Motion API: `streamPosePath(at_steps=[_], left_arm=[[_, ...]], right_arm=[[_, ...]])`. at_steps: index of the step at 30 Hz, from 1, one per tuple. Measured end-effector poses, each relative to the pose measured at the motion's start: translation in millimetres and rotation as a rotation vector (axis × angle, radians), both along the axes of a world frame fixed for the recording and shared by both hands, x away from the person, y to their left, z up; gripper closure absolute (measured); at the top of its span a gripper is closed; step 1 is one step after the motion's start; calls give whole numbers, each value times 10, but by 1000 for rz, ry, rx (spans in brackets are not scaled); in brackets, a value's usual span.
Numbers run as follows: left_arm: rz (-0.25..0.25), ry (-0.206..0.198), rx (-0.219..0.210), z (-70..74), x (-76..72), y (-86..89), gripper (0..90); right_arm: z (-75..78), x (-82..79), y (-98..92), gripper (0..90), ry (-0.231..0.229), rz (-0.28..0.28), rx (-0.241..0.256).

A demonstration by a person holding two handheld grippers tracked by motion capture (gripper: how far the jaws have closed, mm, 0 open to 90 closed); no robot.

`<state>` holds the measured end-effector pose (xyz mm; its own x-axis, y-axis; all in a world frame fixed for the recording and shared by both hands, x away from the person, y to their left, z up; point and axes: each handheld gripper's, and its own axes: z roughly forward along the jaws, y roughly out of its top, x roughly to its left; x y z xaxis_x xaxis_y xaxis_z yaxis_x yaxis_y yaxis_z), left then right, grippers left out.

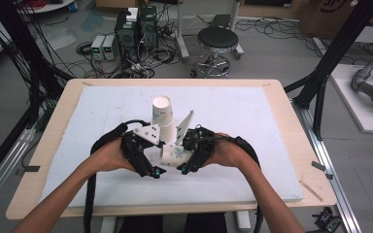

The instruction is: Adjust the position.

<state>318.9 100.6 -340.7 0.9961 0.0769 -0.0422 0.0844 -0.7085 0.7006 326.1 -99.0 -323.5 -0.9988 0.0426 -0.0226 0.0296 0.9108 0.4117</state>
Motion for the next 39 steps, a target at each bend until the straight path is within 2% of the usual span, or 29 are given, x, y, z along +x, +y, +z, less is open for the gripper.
streamPosePath(at_steps=[5,8,12,18,27,30,32,35,39], left_arm=[[-8,2,13,1,17,-42,149],[-17,3,1,-4,16,-53,208],[-17,-2,11,-6,28,-49,258],[-24,-20,3,2,27,-37,347],[-22,-23,6,2,25,-33,369],[-22,-25,9,6,22,-27,368],[-22,-27,11,4,14,-30,368],[-28,-24,16,6,5,-32,368],[-29,-27,30,3,12,-30,368]], right_arm=[[-5,-1,6,324,4,2,-1],[-6,-7,11,324,6,6,-1],[-11,-11,16,324,8,3,-4],[-19,-11,28,324,9,13,-3],[-19,-6,30,332,7,18,-6],[-26,1,32,284,9,14,0],[-40,5,34,183,-4,7,8],[-48,17,23,143,-7,2,39],[-42,6,23,143,-1,18,50]])
